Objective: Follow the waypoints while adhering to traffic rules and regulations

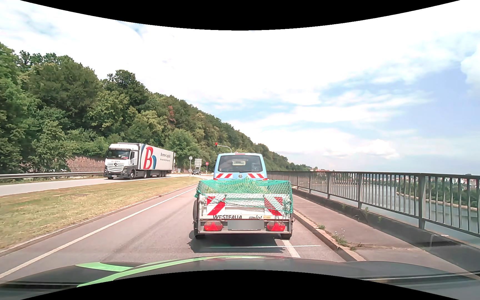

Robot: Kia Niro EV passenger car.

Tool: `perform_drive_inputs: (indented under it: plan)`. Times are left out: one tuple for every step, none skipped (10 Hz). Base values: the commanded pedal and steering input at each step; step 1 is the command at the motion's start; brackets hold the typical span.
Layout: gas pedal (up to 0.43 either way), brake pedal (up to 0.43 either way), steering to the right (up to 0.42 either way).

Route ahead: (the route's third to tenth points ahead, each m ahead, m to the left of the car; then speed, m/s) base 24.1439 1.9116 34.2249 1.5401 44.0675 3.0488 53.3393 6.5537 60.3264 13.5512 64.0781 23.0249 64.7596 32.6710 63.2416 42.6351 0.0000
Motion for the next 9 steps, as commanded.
perform_drive_inputs:
  plan:
    - [0.000, 0.311, -0.003]
    - [0.000, 0.311, -0.003]
    - [0.000, 0.311, -0.003]
    - [0.000, 0.311, -0.003]
    - [0.000, 0.311, -0.003]
    - [0.000, 0.311, -0.003]
    - [0.000, 0.311, -0.003]
    - [0.000, 0.311, -0.003]
    - [0.000, 0.311, -0.003]
